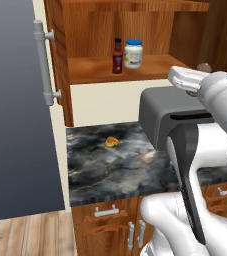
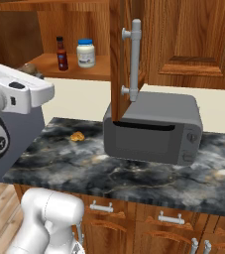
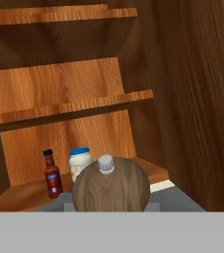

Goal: There are various items on the counter. Only move the condiments/shakers into the cabinet.

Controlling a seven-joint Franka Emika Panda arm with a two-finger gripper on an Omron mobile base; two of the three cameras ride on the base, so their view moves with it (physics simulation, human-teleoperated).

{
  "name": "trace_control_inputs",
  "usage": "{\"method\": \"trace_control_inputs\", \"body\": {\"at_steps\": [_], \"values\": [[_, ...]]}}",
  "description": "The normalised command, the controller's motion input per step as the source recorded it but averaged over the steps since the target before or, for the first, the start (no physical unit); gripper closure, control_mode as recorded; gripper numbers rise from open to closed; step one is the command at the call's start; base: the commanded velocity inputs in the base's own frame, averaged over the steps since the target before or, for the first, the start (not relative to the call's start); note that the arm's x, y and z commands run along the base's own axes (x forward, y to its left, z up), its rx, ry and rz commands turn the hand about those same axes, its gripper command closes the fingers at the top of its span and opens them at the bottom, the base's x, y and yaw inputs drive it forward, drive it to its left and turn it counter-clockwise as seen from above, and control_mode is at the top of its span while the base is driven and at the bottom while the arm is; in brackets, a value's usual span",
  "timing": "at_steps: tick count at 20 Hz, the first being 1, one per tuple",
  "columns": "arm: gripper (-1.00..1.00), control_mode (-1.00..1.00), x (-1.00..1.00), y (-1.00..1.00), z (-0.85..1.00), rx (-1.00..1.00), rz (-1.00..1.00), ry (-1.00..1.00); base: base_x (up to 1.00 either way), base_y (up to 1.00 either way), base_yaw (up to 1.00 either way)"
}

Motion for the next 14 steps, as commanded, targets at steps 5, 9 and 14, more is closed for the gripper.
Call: {"method": "trace_control_inputs", "body": {"at_steps": [5, 9, 14], "values": [[1.00, -1.00, 0.42, -0.36, 0.00, 0.07, 0.06, 0.09, 0.00, 0.00, 0.00], [1.00, -1.00, 0.42, -0.24, 0.00, 0.05, 0.03, 0.09, 0.00, 0.00, 0.00], [1.00, -1.00, 0.46, 0.00, 0.00, 0.00, 0.00, 0.04, 0.00, 0.00, 0.00]]}}
